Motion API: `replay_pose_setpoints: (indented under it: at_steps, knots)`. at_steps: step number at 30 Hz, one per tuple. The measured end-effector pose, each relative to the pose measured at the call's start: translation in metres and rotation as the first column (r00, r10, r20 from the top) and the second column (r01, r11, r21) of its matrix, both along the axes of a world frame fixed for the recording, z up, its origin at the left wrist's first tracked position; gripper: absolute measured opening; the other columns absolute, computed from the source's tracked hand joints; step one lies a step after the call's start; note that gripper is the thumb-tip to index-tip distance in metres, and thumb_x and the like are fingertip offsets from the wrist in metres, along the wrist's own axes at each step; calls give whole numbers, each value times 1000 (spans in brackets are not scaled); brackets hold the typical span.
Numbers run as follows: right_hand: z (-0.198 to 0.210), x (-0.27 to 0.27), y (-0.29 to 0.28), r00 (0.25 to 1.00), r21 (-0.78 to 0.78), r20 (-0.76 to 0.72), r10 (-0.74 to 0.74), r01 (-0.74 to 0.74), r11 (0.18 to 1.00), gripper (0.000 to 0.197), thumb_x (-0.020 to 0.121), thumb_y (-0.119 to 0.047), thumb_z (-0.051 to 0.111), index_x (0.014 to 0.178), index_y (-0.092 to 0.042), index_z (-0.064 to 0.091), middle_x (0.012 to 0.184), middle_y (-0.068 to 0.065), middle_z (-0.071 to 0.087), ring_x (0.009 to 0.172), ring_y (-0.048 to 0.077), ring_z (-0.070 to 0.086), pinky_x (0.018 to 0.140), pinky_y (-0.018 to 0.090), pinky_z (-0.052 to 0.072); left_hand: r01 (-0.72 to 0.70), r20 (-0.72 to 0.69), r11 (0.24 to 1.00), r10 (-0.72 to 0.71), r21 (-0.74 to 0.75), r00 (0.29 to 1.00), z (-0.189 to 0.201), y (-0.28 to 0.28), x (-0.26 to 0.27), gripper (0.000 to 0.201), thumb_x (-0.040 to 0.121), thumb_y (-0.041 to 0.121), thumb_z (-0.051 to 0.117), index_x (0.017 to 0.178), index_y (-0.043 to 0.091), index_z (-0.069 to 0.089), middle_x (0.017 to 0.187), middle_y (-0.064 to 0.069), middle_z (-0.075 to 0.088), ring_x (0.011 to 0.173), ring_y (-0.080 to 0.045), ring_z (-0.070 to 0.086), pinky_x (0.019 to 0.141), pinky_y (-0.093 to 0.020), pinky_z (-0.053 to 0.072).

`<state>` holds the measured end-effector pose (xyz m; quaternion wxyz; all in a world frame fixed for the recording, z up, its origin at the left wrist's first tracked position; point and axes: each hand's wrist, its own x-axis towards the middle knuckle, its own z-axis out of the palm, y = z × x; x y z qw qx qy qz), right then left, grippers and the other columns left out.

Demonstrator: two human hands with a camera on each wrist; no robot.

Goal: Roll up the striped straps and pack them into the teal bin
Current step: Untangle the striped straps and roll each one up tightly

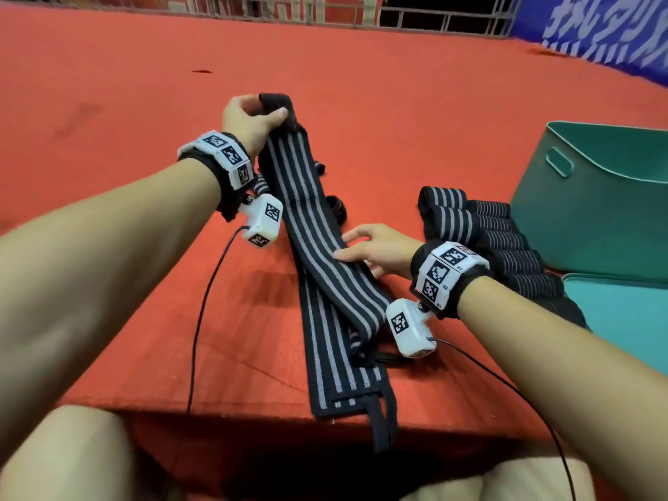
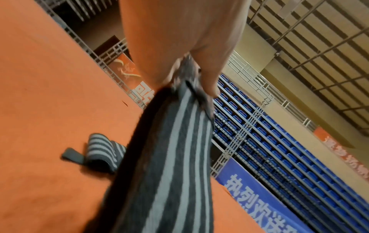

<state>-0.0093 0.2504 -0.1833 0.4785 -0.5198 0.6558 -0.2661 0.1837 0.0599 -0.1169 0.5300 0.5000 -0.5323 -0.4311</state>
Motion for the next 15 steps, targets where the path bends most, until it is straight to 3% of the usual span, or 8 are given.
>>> replay_pose_setpoints:
  at_steps: [1, 3, 5, 7, 8, 10, 12, 15]
  knots:
    - [-3, -2, 2, 1000, 25, 1, 7, -7, 1000, 37, 93, -20, 75, 126, -13, 59, 83, 3, 63, 62, 13, 56, 54, 26, 48, 25, 71, 998, -29, 59, 997, 1, 4, 0, 103, 56, 51, 96, 138, 8, 51, 129, -4, 65, 114, -17, 66, 91, -36, 57]
    - [-12, -3, 4, 999, 42, 42, -19, 17, 999, 36, 95, -9, 71, 127, -7, 56, 69, -1, 57, 49, 9, 51, 46, 23, 46, 37, 195, 984, -71, 173, 978, -4, 20, -1, 103, 74, 36, 91, 151, 5, 30, 140, -7, 53, 121, -20, 57, 84, -31, 53]
    - [-19, 0, 7, 997, 54, 67, -42, 38, 998, 35, 96, -2, 66, 127, -7, 51, 75, 5, 58, 46, 10, 55, 42, 26, 51, 23, 255, 976, -79, 216, 964, -22, 27, 3, 112, 80, 25, 87, 158, 3, 10, 149, -17, 43, 129, -27, 53, 97, -39, 53]
    - [-21, 7, 9, 997, 55, 57, -56, 53, 997, 36, 97, -3, 66, 129, -6, 49, 88, 10, 59, 55, 14, 60, 40, 27, 52, 25, 260, 972, -87, 234, 962, -40, 41, 9, 117, 83, 22, 85, 160, 4, -1, 149, -15, 42, 128, -26, 52, 101, -38, 50]
    - [-20, 10, 9, 997, 53, 51, -62, 60, 997, 36, 98, -6, 66, 128, -7, 48, 93, 11, 59, 57, 15, 61, 40, 28, 52, 25, 276, 971, -93, 238, 957, -47, 49, 12, 111, 85, 21, 83, 160, 4, 3, 145, -11, 44, 124, -25, 53, 94, -35, 51]
    - [-14, 16, 12, 997, 64, 40, -68, 66, 996, 40, 97, -14, 69, 129, -9, 45, 96, 9, 60, 52, 11, 62, 40, 27, 52, 34, 316, 962, -123, 271, 941, -59, 66, 17, 83, 89, 19, 78, 153, -1, 29, 143, -16, 54, 112, -25, 62, 71, -29, 54]
    - [-7, 18, 15, 1000, 103, 9, -20, 19, 995, 59, 93, -19, 76, 138, -13, 37, 103, 9, 63, 50, 9, 62, 46, 27, 53, 89, 361, 924, -232, 371, 903, -71, 86, 20, 62, 94, 28, 74, 139, -5, 48, 119, -17, 66, 86, -25, 70, 50, -25, 53]
    - [2, 20, 24, 994, 176, 5, 113, -112, 978, 94, 85, -6, 81, 154, -23, 17, 116, 12, 62, 61, 17, 66, 56, 35, 56, 226, 299, 810, -436, 541, 849, -82, 110, 17, 66, 98, 48, 63, 134, -5, 51, 102, -16, 67, 75, -25, 69, 57, -35, 58]
